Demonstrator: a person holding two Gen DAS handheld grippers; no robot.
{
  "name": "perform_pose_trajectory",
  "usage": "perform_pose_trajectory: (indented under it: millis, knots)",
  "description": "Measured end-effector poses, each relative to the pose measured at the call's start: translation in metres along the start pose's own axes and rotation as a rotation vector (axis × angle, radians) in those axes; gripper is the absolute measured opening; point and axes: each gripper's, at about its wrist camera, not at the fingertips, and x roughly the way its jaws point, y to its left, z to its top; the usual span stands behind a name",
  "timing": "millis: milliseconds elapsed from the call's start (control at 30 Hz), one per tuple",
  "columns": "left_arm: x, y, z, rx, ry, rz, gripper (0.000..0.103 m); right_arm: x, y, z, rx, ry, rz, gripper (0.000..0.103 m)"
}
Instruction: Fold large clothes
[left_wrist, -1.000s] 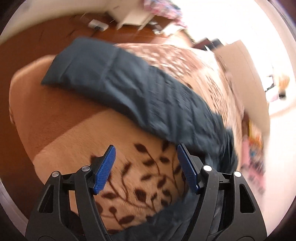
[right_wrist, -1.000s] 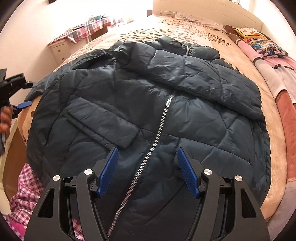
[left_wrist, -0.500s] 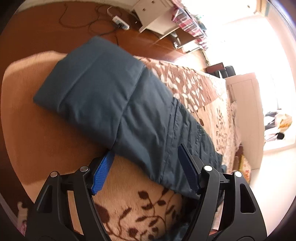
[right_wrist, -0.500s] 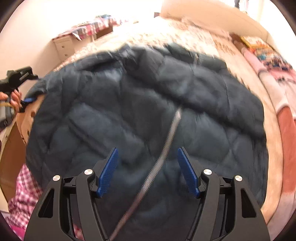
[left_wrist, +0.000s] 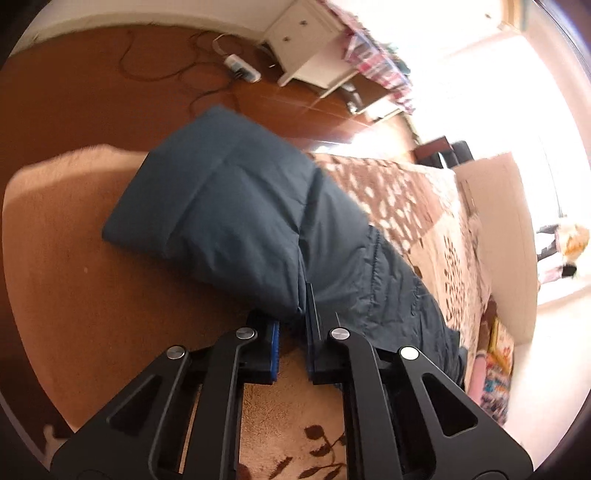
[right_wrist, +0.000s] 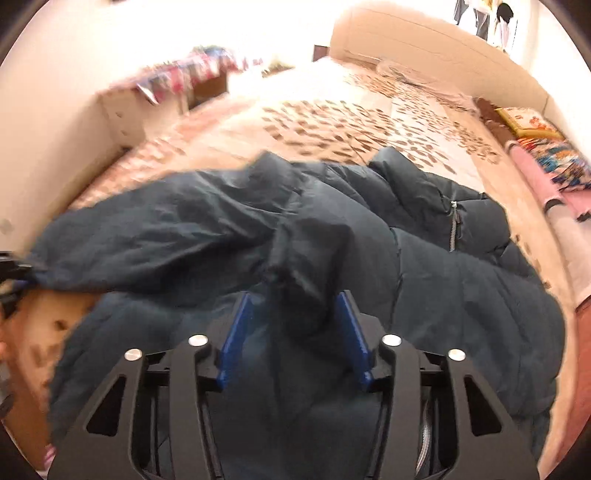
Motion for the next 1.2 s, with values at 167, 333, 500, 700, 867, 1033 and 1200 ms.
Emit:
perform_pose_trajectory:
  millis: [167,333,500,700,867,1033,1200]
  knots:
    - [-0.017,-0.008,0.003,0.095,-0.042,-0.039,0.007,0.008,0.002,0.001,0.055,0.02,0.078,0.012]
    - [-0.046,-0.027,0.006,0.177,-0.123,-0.102,0.006,0.015,0.016,-0.003,-0.011,0.044,0.109,0.012]
    - [-0.079,-0.062,0.005,0.292,-0.215,-0.15,0.006,0.01,0.005,0.0,0.039,0.094,0.203,0.054]
    - [-0.132,-0.138,-0.022,0.554,-0.343,-0.25,0.006,-0.053,-0.043,-0.014,0.189,-0.035,0.334,0.063]
    - [-0.167,-0.208,-0.071,0.761,-0.338,-0.419,0.006,-0.089,-0.107,-0.056,0.31,-0.086,0.283,0.063]
    - [-0.168,-0.274,-0.148,0.935,-0.214,-0.567,0.006,-0.107,-0.18,-0.111,0.465,-0.094,0.204,0.063]
    - [-0.136,-0.307,-0.241,1.096,-0.051,-0.59,0.006,-0.122,-0.232,-0.151,0.584,-0.112,0.146,0.063]
